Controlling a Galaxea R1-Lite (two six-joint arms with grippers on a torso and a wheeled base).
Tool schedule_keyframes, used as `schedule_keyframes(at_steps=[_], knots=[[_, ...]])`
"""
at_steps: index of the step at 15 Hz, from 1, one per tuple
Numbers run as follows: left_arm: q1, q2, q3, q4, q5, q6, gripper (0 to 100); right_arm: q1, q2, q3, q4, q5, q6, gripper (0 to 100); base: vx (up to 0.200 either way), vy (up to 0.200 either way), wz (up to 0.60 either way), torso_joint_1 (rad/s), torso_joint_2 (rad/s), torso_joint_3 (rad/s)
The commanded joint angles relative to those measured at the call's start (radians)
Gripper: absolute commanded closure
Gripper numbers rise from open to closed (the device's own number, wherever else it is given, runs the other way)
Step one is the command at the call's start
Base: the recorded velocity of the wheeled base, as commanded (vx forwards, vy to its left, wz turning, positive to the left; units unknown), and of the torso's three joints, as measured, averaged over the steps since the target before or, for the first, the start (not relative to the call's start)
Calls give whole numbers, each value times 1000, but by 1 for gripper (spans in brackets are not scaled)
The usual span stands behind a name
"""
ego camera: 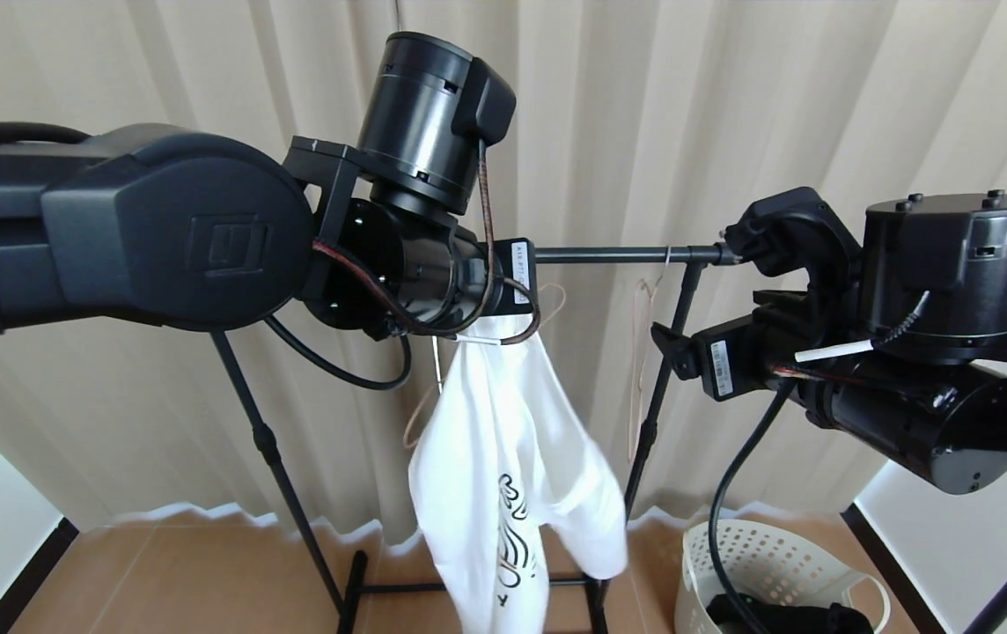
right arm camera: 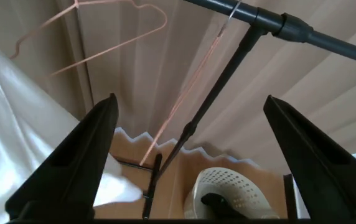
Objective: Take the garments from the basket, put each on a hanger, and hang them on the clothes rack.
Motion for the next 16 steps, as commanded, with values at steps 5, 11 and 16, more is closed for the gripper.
schedule_keyframes(at_steps=[5, 11, 16], knots=[[-3, -4, 3, 4, 0, -1, 100, 0, -65, 63, 0, 204, -13, 0, 0, 0, 0, 0, 0, 0], [-43, -4, 10, 5, 0, 1, 100, 47, -50, 69, -77, 393, 106, 0, 0, 0, 0, 0, 0, 0], [-83, -1, 13, 4, 16, 33, 100, 104, 56, 88, -227, 335, 110, 0, 0, 0, 0, 0, 0, 0]])
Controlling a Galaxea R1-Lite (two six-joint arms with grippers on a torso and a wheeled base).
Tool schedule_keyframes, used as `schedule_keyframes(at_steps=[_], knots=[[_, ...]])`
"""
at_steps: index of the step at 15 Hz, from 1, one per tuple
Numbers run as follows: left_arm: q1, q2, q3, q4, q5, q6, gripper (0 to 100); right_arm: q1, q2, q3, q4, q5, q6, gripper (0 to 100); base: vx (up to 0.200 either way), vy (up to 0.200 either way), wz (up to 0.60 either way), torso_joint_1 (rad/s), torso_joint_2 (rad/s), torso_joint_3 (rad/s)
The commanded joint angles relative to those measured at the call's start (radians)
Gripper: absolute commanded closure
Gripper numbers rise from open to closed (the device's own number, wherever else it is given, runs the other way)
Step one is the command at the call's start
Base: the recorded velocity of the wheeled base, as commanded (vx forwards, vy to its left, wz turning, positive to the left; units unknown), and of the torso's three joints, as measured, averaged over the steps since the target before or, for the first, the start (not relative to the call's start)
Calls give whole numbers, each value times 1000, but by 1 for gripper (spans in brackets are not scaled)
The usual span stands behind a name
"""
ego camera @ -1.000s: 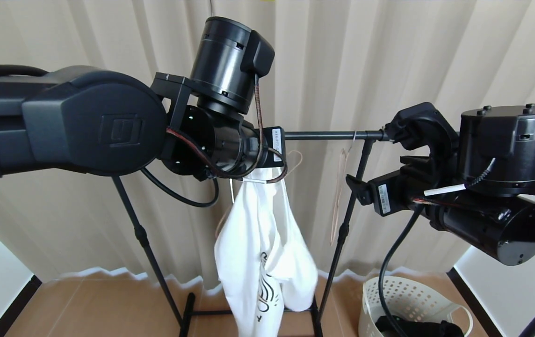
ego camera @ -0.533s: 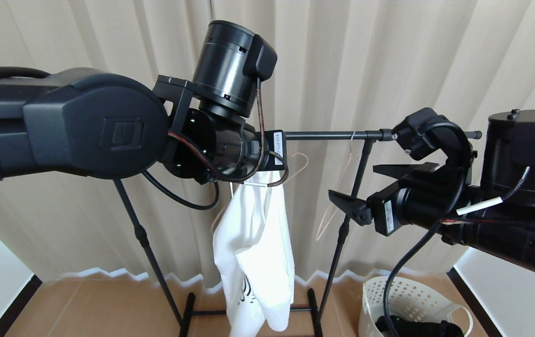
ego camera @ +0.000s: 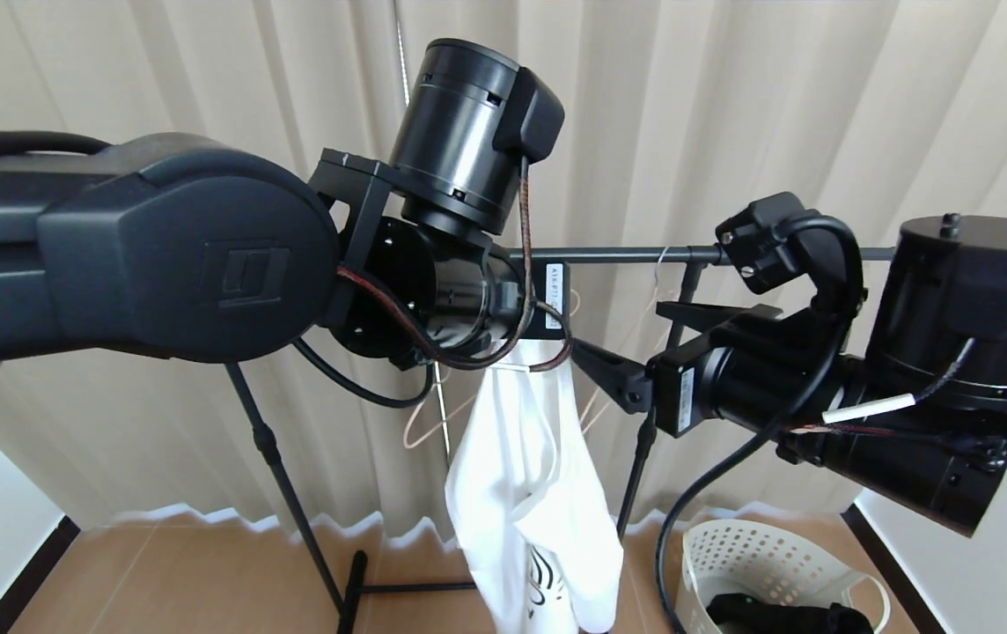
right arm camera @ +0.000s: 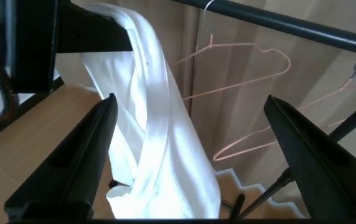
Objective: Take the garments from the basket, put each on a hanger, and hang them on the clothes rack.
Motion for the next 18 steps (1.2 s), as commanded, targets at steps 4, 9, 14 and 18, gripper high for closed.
schedule_keyframes(at_steps=[4, 9, 14, 18], knots=[[-23, 0, 0, 0, 0, 1, 100, 17, 136, -1, -91, -80, -4, 0, 0, 0, 0, 0, 0, 0], [-20, -5, 2, 1, 7, 1, 100, -23, 158, 3, -91, -90, -34, 0, 0, 0, 0, 0, 0, 0], [-17, -12, 2, 3, 7, 1, 100, -57, 179, 0, -91, -90, -46, 0, 0, 0, 0, 0, 0, 0], [-15, -20, 3, 3, 10, 14, 100, -97, 187, 5, -91, -90, -89, 0, 0, 0, 0, 0, 0, 0]])
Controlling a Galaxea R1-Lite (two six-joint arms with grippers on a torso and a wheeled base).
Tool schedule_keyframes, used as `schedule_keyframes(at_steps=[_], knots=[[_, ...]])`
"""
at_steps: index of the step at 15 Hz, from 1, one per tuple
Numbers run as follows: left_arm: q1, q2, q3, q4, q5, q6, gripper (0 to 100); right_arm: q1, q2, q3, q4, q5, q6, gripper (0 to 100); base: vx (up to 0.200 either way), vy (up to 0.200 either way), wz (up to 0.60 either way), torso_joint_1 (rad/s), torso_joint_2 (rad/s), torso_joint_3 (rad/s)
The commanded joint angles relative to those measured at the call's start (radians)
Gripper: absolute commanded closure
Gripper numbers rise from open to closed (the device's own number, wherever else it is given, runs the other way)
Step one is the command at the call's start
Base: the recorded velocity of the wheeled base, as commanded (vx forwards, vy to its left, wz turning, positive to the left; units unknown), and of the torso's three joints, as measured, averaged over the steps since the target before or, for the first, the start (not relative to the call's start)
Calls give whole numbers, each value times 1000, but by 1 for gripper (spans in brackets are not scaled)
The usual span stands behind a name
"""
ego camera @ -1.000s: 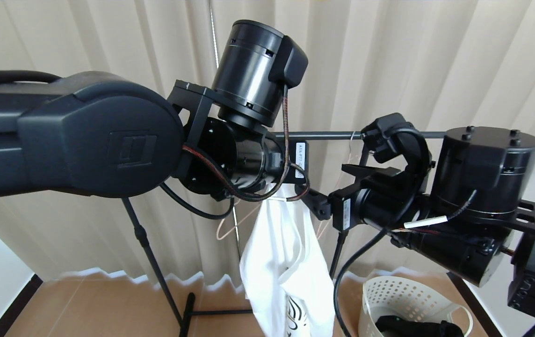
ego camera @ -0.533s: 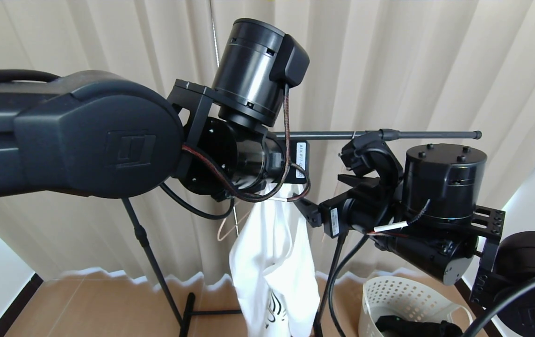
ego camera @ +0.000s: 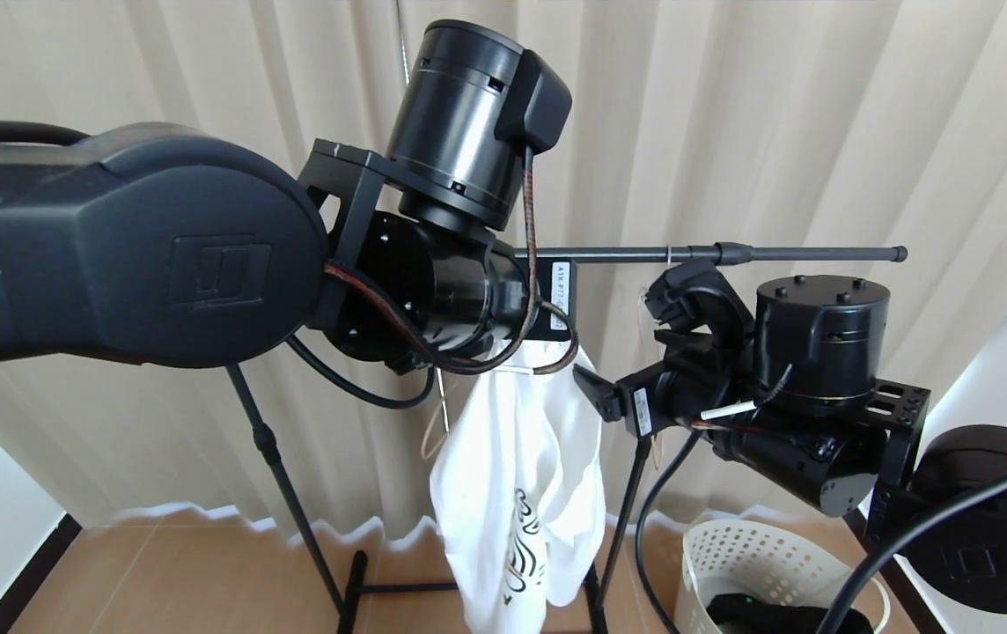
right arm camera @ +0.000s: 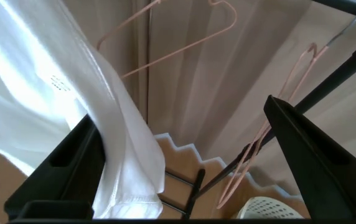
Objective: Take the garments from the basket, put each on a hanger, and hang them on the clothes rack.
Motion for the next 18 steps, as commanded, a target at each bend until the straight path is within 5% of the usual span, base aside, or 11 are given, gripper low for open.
schedule_keyframes(at_steps=[1, 18], knots=[[0, -4, 0, 0, 3, 0, 100, -15, 5, 1, 0, -1, -3, 0, 0, 0, 0, 0, 0, 0], [0, -7, 8, 0, 23, 1, 100, -71, 42, 65, -2, 1, -156, 0, 0, 0, 0, 0, 0, 0]])
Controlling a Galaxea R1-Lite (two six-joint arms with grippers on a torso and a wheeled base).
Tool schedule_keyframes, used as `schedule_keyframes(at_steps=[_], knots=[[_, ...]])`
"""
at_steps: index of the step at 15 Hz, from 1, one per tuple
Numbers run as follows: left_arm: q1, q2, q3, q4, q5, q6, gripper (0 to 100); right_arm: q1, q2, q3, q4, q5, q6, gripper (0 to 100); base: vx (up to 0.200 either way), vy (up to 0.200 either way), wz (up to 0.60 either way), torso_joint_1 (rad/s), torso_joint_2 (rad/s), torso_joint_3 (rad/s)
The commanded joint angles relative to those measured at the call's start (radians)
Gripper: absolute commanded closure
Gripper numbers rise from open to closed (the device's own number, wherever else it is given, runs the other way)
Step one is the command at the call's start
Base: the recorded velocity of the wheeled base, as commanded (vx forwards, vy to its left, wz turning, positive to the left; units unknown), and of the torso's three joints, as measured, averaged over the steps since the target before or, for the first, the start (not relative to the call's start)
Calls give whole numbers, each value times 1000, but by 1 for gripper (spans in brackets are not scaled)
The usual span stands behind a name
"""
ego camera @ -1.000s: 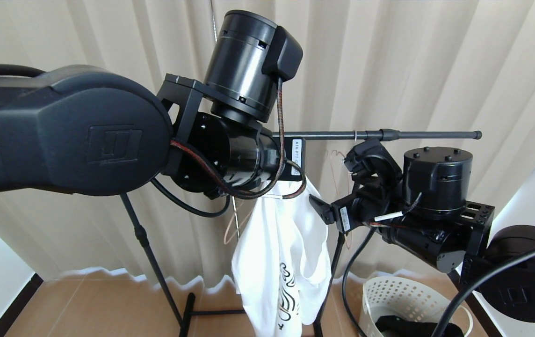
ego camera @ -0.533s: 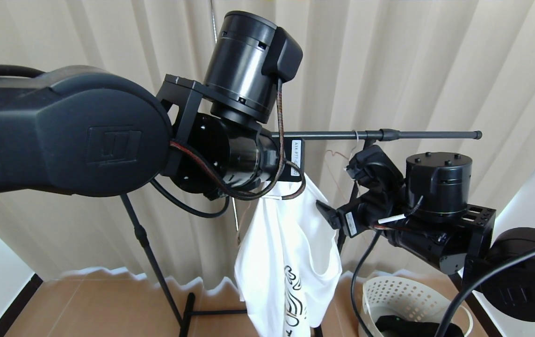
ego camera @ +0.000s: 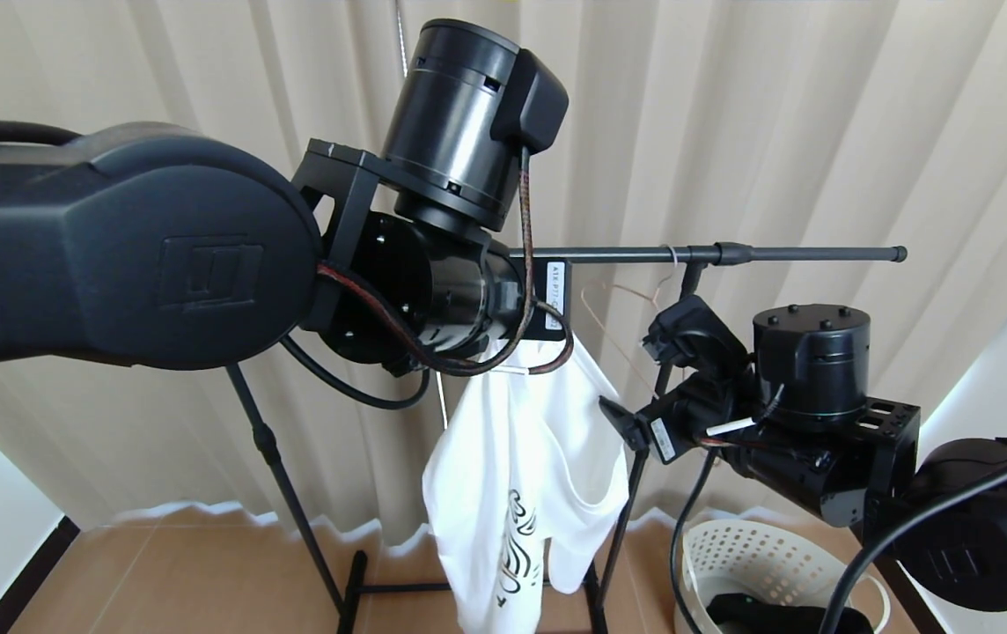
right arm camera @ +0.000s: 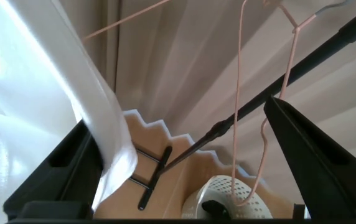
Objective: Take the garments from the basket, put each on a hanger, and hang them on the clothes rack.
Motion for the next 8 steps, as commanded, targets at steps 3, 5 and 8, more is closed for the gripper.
schedule_keyframes(at_steps=[3, 5, 8], knots=[[0, -5, 11, 0, 0, 0, 100, -3, 19, 0, -3, 0, -4, 100, 0, 0, 0, 0, 0, 0], [0, -6, 15, -2, 0, 0, 100, -5, 17, -3, -4, 0, -4, 100, 0, 0, 0, 0, 0, 0], [2, -9, 29, -2, 0, -2, 100, -40, 8, -10, -4, 0, -4, 100, 0, 0, 0, 0, 0, 0]])
